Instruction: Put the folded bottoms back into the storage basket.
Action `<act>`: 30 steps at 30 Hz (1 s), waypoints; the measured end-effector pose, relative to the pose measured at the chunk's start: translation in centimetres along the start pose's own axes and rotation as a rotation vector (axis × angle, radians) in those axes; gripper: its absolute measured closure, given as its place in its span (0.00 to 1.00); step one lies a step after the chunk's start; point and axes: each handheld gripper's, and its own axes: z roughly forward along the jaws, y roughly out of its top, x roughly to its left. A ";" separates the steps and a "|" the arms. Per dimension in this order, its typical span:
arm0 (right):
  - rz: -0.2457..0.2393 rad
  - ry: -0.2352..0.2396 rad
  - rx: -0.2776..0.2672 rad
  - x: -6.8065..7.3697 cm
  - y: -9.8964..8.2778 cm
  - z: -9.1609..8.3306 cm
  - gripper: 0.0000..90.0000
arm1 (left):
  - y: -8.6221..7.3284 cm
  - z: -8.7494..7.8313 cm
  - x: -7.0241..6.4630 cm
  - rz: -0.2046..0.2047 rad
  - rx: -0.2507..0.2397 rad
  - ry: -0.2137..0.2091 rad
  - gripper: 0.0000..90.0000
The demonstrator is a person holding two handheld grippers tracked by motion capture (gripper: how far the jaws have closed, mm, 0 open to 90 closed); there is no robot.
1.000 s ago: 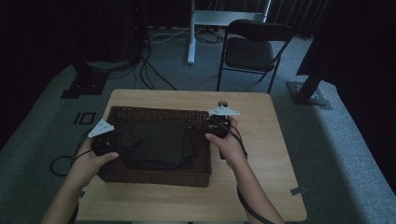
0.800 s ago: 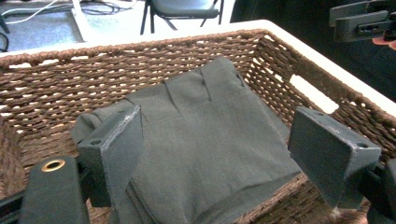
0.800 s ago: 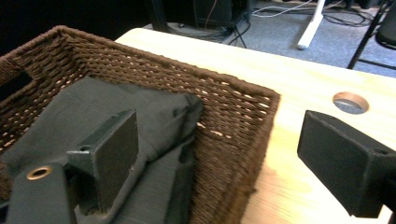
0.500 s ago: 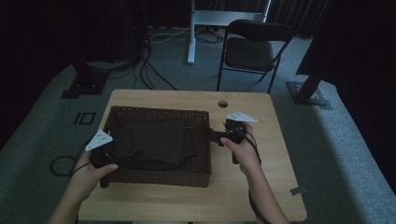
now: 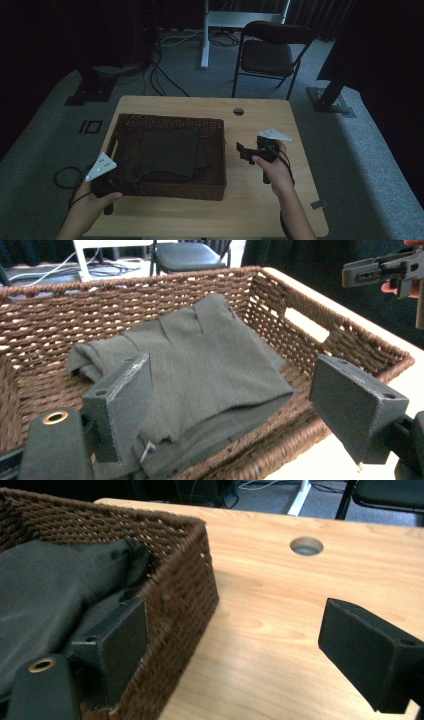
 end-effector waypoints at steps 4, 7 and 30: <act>0.017 -0.003 -0.006 -0.7 -0.9 -0.4 0.13 | -0.8 -0.7 -0.5 -0.007 -0.015 -0.008 0.21; 0.034 -0.009 -0.011 -1.3 -1.6 -0.7 0.13 | -1.2 -1.3 -1.0 0.005 -0.030 -0.003 0.21; 0.082 -0.045 0.020 -4.6 -6.7 -1.9 0.15 | -7.8 -2.1 -0.8 -0.020 0.053 0.023 0.21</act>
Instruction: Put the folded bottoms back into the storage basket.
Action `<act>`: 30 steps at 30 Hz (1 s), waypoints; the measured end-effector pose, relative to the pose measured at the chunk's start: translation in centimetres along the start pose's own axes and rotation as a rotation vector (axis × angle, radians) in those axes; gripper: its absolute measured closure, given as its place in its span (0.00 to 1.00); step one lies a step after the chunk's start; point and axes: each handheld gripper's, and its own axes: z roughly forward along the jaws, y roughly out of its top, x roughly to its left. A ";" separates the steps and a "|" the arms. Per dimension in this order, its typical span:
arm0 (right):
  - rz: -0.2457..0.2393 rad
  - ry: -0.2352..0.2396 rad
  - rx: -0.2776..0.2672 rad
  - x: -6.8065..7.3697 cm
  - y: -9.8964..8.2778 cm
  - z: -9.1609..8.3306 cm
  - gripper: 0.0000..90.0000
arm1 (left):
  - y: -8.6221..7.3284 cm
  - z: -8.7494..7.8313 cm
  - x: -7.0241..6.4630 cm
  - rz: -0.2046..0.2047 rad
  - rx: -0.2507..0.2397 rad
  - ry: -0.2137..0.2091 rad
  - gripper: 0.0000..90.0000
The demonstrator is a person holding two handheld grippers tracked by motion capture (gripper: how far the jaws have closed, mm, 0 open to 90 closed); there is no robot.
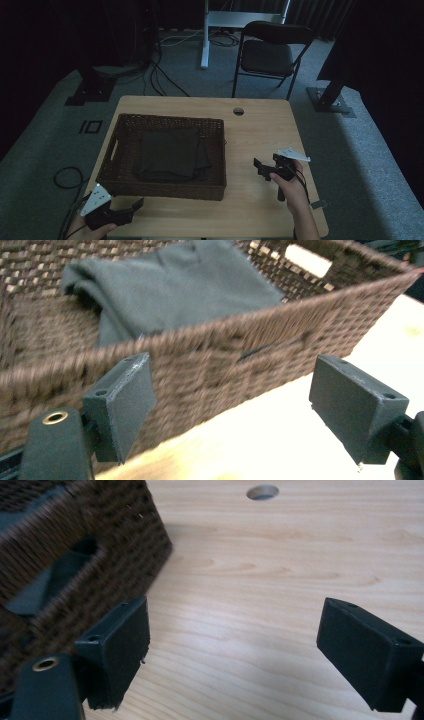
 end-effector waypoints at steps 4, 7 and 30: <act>0.003 -0.005 0.019 -0.6 -1.2 0.2 0.15 | -1.1 0.3 0.2 -0.024 0.020 -0.004 0.21; 0.006 -0.021 0.026 -1.1 -2.0 0.2 0.15 | -1.8 0.7 0.4 -0.032 0.033 -0.005 0.21; -0.038 -0.171 0.102 -3.3 -5.3 0.3 0.15 | -5.6 2.6 2.4 -0.072 0.101 0.144 0.21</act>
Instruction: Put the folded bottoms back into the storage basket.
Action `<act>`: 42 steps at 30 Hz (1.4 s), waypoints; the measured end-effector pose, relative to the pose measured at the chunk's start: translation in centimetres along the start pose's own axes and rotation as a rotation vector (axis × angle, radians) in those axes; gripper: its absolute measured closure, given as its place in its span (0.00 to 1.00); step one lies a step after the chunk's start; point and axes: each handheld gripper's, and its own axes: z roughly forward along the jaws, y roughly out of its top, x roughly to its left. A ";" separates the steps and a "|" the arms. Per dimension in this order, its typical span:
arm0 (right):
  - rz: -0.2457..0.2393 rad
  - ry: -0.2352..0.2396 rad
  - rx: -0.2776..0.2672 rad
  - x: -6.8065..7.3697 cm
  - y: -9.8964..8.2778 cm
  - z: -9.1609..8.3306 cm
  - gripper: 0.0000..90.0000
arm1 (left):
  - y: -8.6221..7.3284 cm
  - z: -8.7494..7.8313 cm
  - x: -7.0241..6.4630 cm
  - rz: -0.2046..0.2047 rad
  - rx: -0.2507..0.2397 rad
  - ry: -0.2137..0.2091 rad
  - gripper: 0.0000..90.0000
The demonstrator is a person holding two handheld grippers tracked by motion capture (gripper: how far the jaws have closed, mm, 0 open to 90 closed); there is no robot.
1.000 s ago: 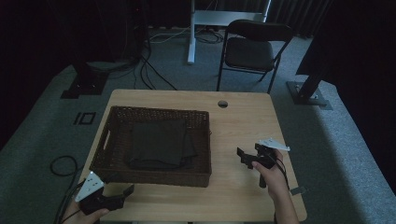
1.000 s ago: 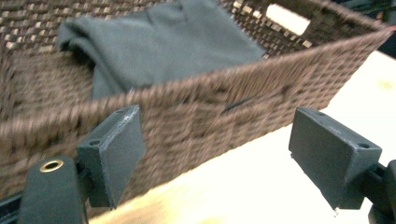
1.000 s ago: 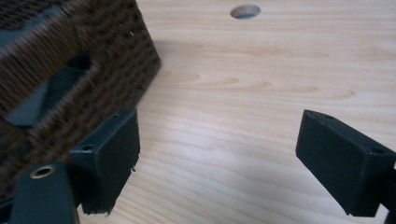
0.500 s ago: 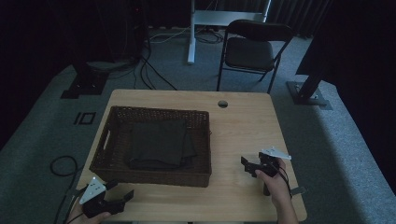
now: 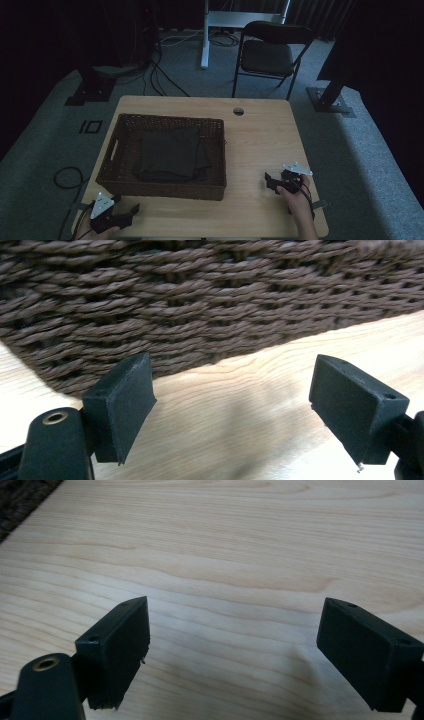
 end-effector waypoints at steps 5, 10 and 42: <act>-0.007 -0.021 0.029 -0.5 -0.5 0.1 0.15 | -0.3 0.4 0.1 -0.005 0.011 0.056 0.21; 0.000 -0.048 0.035 -0.9 -0.7 0.1 0.15 | -0.5 0.7 0.1 -0.009 0.009 0.064 0.21; 0.007 -0.081 0.062 -1.7 -0.8 0.1 0.14 | -1.6 1.8 -0.2 0.006 -0.034 0.172 0.17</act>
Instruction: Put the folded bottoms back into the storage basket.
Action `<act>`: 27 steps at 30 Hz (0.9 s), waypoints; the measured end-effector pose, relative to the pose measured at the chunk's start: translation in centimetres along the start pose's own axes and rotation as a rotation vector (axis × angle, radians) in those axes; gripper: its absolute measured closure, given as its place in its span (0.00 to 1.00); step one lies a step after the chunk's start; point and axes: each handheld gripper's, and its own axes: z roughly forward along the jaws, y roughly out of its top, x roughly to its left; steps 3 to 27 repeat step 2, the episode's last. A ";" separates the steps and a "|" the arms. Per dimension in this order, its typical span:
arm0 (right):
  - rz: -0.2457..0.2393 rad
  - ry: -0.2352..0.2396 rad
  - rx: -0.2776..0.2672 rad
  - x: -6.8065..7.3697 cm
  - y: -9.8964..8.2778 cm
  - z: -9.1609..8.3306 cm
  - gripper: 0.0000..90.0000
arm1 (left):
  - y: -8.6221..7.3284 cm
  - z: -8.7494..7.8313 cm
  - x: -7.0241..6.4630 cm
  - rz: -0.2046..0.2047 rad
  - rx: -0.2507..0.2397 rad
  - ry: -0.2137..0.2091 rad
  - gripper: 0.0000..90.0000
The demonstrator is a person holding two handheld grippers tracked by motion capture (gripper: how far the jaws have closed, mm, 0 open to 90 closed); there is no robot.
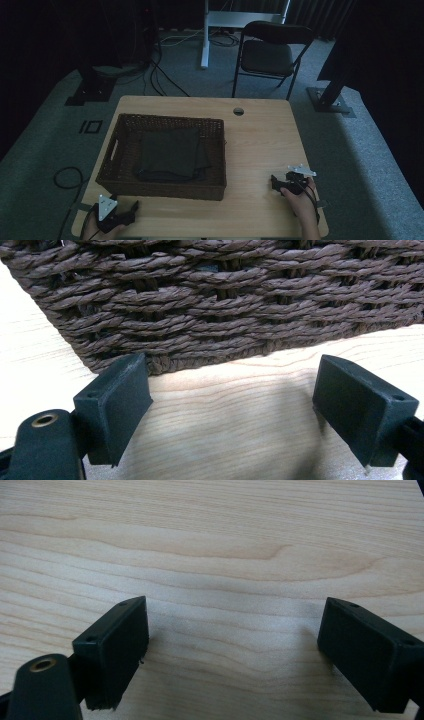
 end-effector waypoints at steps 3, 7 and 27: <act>0.000 0.000 0.000 0.0 0.0 0.0 0.14 | 0.0 0.0 0.0 0.001 0.001 -0.001 0.17; 0.000 0.000 0.000 0.0 0.0 0.0 0.14 | 0.0 0.0 0.0 0.001 0.001 -0.001 0.17; 0.000 0.000 0.000 0.0 0.0 0.0 0.14 | 0.0 0.0 0.0 0.001 0.001 -0.001 0.17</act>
